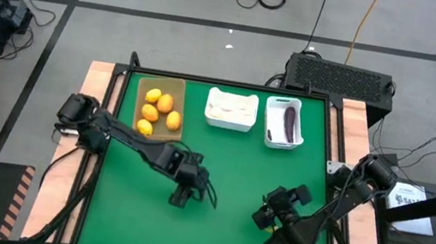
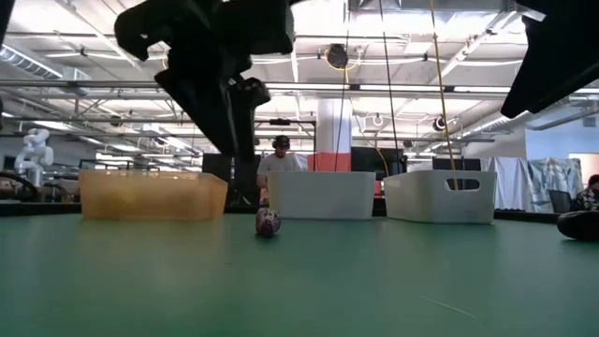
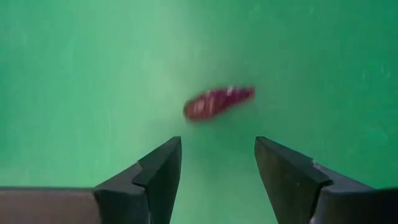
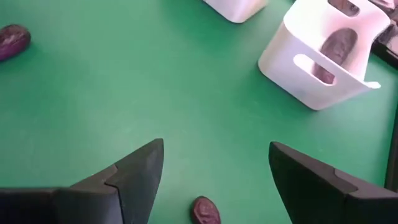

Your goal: Sort produce into baskets

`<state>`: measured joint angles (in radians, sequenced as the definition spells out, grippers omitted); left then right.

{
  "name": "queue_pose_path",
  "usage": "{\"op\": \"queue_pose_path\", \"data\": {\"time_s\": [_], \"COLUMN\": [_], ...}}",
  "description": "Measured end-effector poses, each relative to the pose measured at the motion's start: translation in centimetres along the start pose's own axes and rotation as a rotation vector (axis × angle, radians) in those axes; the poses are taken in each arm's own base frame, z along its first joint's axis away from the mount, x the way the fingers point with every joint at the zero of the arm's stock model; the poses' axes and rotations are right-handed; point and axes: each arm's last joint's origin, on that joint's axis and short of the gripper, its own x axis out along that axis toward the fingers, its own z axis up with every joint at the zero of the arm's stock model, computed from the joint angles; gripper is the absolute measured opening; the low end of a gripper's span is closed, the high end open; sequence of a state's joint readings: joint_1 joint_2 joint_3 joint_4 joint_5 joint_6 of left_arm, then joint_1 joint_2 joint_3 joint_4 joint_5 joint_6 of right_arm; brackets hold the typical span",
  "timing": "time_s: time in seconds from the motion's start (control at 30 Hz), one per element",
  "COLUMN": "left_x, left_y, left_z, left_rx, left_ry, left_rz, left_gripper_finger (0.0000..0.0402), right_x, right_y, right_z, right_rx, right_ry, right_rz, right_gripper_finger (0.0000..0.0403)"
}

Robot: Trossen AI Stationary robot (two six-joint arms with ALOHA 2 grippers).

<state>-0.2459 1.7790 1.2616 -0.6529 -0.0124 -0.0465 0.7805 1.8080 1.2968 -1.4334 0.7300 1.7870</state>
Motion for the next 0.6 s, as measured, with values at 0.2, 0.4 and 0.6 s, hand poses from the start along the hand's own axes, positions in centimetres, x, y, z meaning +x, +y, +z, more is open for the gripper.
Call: {"op": "queue_pose_path", "data": {"time_s": [0.2, 0.4, 0.6], "left_x": [0.7, 0.9, 2.2], "left_y": [-1.5, -1.5, -1.1], "left_z": [0.4, 0.7, 0.8], "left_rx": [0.205, 0.457, 0.548], "left_ry": [-0.095, -0.121, -0.105], "left_rz": [0.046, 0.069, 0.038], "left_gripper_finger": [0.0212, 0.0212, 0.0212], "right_x": [0.0, 0.0, 0.0], "right_y": [0.1, 0.3, 0.5], "right_z": [0.0, -0.1, -0.2], "right_rx": [-0.062, -0.083, -0.092], "right_ry": [0.004, 0.006, 0.037], "right_rz": [0.010, 0.023, 0.036], "right_gripper_finger": [0.0281, 0.0281, 0.0281]}}
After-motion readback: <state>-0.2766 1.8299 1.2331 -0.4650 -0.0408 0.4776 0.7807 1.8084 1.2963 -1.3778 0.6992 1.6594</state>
